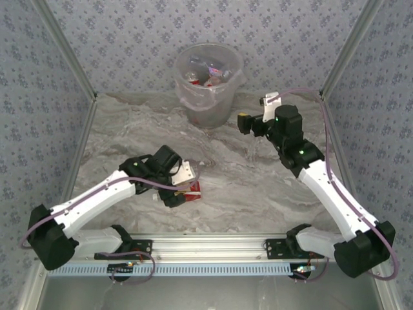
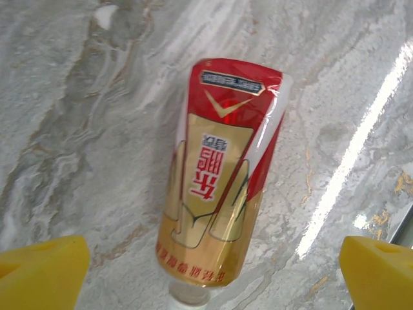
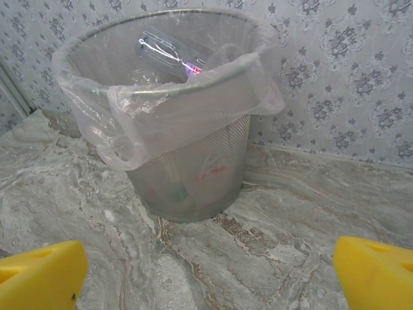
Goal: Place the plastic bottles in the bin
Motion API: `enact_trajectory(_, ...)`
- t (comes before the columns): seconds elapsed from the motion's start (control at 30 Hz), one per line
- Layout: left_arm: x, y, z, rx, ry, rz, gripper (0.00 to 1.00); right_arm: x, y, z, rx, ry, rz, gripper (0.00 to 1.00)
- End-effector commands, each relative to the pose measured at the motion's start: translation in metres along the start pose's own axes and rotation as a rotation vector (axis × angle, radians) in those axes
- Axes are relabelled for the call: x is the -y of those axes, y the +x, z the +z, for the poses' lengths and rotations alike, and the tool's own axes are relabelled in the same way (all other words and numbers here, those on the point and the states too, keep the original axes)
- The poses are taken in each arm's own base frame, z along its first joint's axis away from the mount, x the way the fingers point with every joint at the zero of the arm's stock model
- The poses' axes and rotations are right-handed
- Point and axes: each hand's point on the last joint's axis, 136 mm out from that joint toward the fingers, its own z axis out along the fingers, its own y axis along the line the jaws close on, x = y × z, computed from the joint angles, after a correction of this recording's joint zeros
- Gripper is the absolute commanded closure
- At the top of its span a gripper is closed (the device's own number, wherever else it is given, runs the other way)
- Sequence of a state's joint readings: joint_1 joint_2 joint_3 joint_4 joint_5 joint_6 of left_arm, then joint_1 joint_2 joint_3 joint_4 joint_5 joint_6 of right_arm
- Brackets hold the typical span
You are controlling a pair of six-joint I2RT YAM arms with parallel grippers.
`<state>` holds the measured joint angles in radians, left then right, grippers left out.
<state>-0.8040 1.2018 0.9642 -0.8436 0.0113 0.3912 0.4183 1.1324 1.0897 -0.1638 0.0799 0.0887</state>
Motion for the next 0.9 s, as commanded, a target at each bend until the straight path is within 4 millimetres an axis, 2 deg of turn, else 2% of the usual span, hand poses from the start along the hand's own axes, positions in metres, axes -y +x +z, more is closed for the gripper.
enact_trajectory(0.0,0.013,0.007,0.009,-0.047,0.081,0.073,0.01,0.01,0.002,-0.017,0.012,0.044,0.044,0.0)
enact_trajectory(0.33,0.021,0.014,0.03,-0.104,0.191,0.08,0.01,0.028,0.009,-0.047,0.069,0.118,0.115,0.0)
enact_trajectory(0.53,-0.001,0.012,0.054,-0.142,0.107,0.098,0.01,0.031,0.009,-0.056,0.084,0.13,0.14,0.0)
enact_trajectory(0.63,-0.014,0.014,0.074,-0.199,0.062,0.113,0.03,0.032,0.012,-0.058,0.082,0.133,0.149,0.0)
enact_trajectory(0.87,0.0,0.02,0.092,-0.243,0.153,0.133,0.07,0.037,0.015,-0.068,0.072,0.163,0.14,0.0)
